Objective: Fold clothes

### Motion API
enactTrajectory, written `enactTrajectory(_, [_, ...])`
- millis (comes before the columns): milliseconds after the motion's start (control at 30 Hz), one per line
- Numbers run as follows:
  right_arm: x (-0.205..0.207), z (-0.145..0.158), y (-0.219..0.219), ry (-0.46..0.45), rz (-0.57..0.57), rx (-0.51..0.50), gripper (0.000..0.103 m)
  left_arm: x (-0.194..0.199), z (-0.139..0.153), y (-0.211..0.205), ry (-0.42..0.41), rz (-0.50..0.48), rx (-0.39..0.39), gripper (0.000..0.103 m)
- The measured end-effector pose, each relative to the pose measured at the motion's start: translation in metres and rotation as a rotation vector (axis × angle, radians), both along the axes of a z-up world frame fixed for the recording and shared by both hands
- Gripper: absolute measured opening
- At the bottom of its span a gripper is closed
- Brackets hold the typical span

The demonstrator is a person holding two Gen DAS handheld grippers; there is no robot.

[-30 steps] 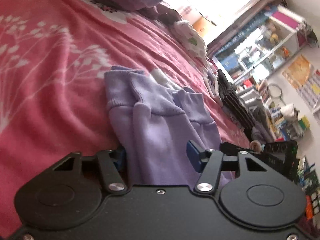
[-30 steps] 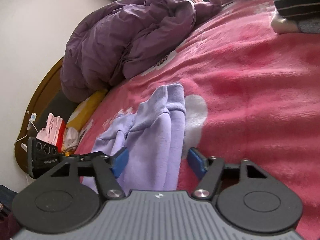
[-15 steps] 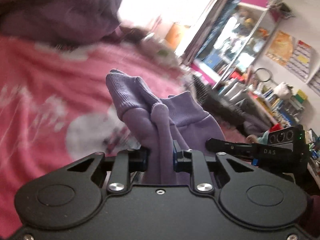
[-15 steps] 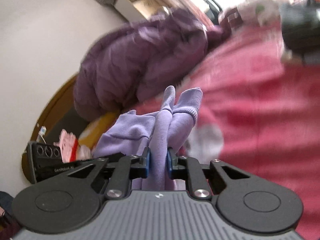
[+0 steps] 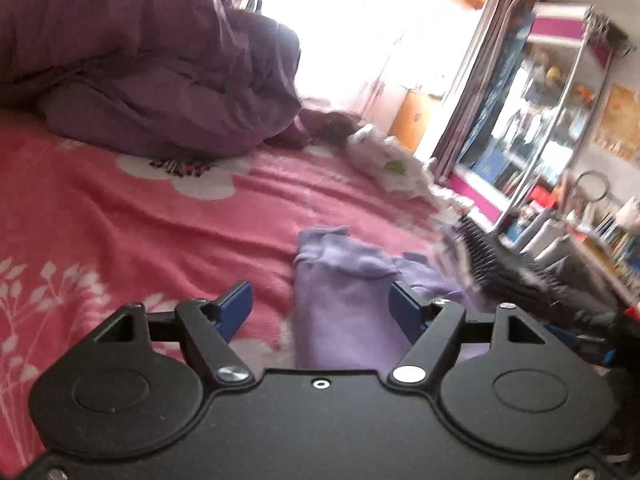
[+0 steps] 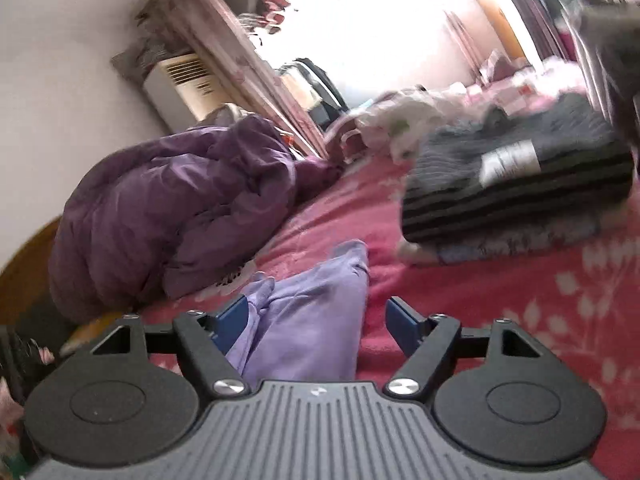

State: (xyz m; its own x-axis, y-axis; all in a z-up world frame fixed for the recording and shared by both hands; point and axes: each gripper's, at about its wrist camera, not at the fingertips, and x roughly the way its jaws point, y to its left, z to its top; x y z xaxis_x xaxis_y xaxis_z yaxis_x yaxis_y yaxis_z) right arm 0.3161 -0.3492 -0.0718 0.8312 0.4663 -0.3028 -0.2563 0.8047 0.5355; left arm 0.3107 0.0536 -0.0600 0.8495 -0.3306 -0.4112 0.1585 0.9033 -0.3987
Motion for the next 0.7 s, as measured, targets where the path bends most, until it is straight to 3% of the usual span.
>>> enactTrajectory(200, [-0.072,0.025,0.033,-0.141,0.088,-0.196,0.075,-0.05,0.015,-0.007,0.008,-0.036,0.029,0.08])
enactTrajectory(433, [-0.173,0.05,0.07,-0.292,0.232,-0.438,0.075,-0.143,0.031,-0.034,-0.027,-0.178,0.262,0.083])
enactTrajectory(600, [-0.225,0.035,0.096,-0.274,0.344,-0.626,0.07,-0.208,0.032,-0.055,-0.069,-0.297,0.415,0.083])
enactTrajectory(700, [-0.255,0.025,0.111,-0.262,0.408,-0.737,0.064,-0.235,0.022,-0.077,-0.101,-0.369,0.559,0.083])
